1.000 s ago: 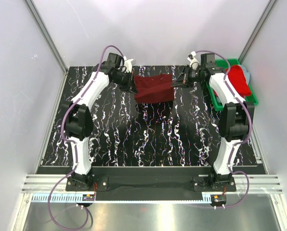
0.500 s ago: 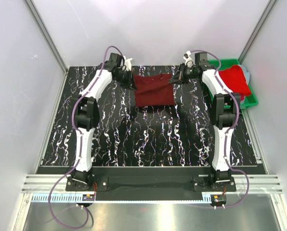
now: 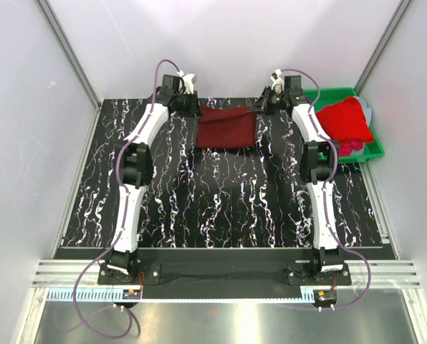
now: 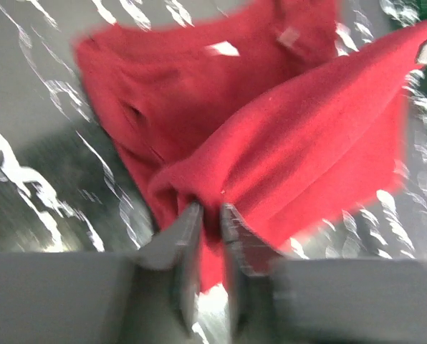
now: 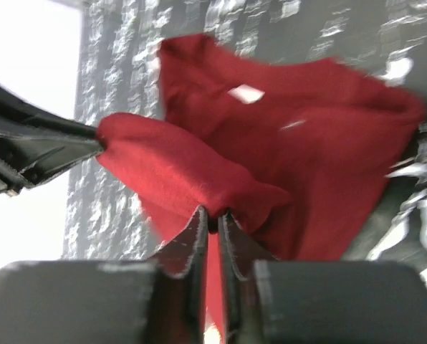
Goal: Fold and stack the t-shirts
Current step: Fold the tshirt
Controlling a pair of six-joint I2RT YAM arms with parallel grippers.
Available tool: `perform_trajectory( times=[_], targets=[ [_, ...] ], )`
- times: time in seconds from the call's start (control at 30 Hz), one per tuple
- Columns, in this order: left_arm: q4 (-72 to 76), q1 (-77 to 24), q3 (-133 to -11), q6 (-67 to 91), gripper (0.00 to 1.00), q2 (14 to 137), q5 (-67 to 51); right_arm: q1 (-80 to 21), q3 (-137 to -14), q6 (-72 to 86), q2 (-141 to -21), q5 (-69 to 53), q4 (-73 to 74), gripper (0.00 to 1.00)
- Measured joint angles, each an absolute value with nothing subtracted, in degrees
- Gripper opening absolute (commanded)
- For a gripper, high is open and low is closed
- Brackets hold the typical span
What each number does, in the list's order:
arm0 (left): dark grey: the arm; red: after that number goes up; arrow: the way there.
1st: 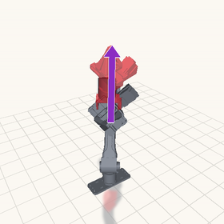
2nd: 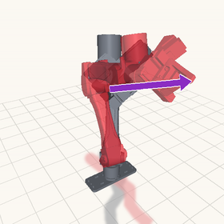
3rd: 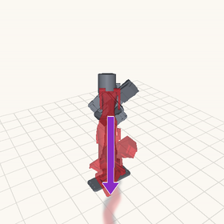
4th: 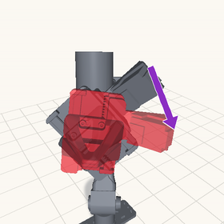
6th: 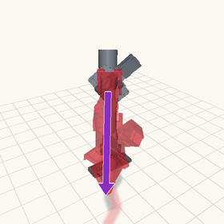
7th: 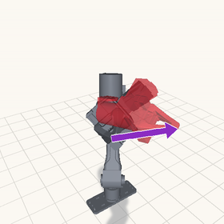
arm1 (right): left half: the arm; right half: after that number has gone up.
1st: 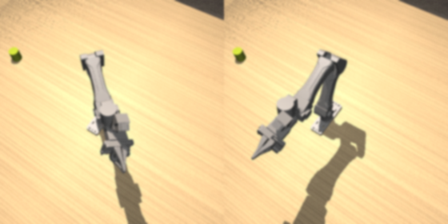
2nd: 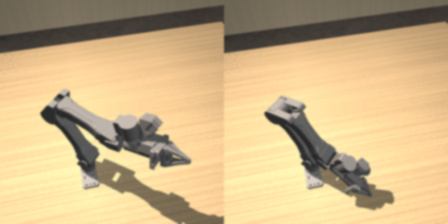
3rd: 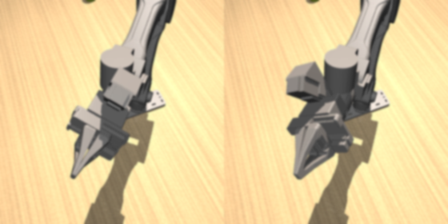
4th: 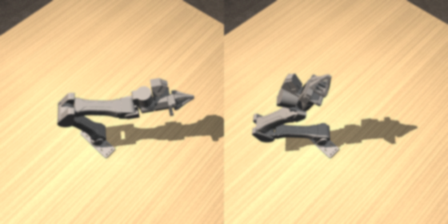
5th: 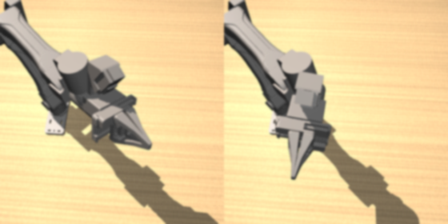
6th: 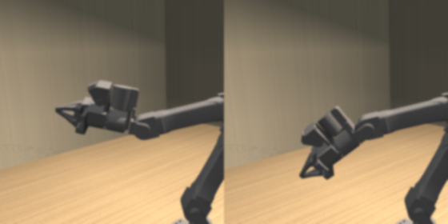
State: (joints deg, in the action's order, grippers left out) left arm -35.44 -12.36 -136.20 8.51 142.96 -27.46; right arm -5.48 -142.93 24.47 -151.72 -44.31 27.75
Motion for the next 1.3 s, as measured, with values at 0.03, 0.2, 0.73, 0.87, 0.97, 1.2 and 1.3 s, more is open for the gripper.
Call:
perform_trajectory(
  times=[0.03,0.2,0.73,0.87,0.97,1.2,1.3],
  targets=[
    [-33.87,-12.45,-137.25,8.14,0.37,144.68,-26.24,-5.48,-145.01,24.27,-153.86,-43.18,27.18,0.27],
    [-26.92,-13.3,-138.89,4.58,0.73,151.09,-19.75,-5.69,-149.08,22.74,-159.74,-38.17,26.98,0.75],
    [-23.81,-13.78,-128.05,5.48,0.77,134.15,-11.27,-5.76,-145.99,20.82,-146.93,-38.92,27.94,0.76],
    [-23.49,-12.93,-126.96,7.29,0.77,131.81,-16.32,-6.17,-140.55,24.16,-142.76,-43.22,24.8,0.76],
    [-23.9,-12.12,-126.65,9.32,0.86,132.99,-20.4,-7.16,-136.79,26.28,-142.65,-45.67,23.79,0.75],
    [-23.44,-10.76,-125.97,13.67,0.87,140.09,-29.95,-9.82,-135.85,28.01,-148.49,-47.18,24.12,0.75],
    [-22.17,-10.68,-125.8,16.23,0.87,142.65,-33.76,-10.46,-135.72,28.34,-150.02,-47.29,24.43,0.75]
  ],
)
